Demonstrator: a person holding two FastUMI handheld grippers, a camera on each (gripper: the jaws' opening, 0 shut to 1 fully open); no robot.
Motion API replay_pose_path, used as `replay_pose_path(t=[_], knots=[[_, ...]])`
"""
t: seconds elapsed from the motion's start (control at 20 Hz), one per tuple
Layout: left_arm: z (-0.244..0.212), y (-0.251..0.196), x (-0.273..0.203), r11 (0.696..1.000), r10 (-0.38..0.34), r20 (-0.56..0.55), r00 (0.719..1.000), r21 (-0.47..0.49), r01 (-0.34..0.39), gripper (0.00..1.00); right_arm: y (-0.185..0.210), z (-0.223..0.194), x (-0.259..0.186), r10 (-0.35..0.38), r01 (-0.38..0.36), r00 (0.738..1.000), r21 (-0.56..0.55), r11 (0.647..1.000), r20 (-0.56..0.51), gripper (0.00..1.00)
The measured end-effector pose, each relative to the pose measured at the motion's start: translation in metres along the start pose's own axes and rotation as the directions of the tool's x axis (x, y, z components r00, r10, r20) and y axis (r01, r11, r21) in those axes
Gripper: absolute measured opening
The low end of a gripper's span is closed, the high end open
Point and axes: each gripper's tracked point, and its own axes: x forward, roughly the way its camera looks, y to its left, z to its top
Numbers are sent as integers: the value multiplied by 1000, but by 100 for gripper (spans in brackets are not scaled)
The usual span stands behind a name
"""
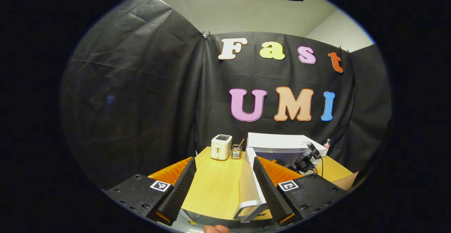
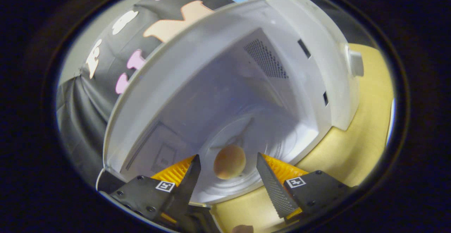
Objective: Open the microwave oven with the left hand, put the food in, and close the microwave oven.
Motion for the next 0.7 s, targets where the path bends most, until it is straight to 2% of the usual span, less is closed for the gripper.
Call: replay_pose_path(t=[0.1,0.15,0.3,0.35,0.55,0.7], knots=[[-9,8,-3,999,-6,-21,1000,38,7,93,-5,5,-21,18,-17,1000,-69,997,5,98],[-16,12,-5,998,-11,-38,999,60,13,95,-6,12,-33,34,-32,999,-109,994,16,98],[-34,18,-8,996,-25,-82,996,86,32,93,-10,29,-70,87,-82,996,-234,969,10,98],[-39,19,-8,996,-31,-100,994,83,39,95,-10,40,-83,102,-94,995,-271,958,17,87],[-56,22,1,996,-41,-142,989,70,51,96,-2,109,-129,158,-97,981,-417,904,116,87],[-74,20,7,992,-66,-179,982,92,83,96,20,171,-160,222,-89,954,-515,853,202,87]])
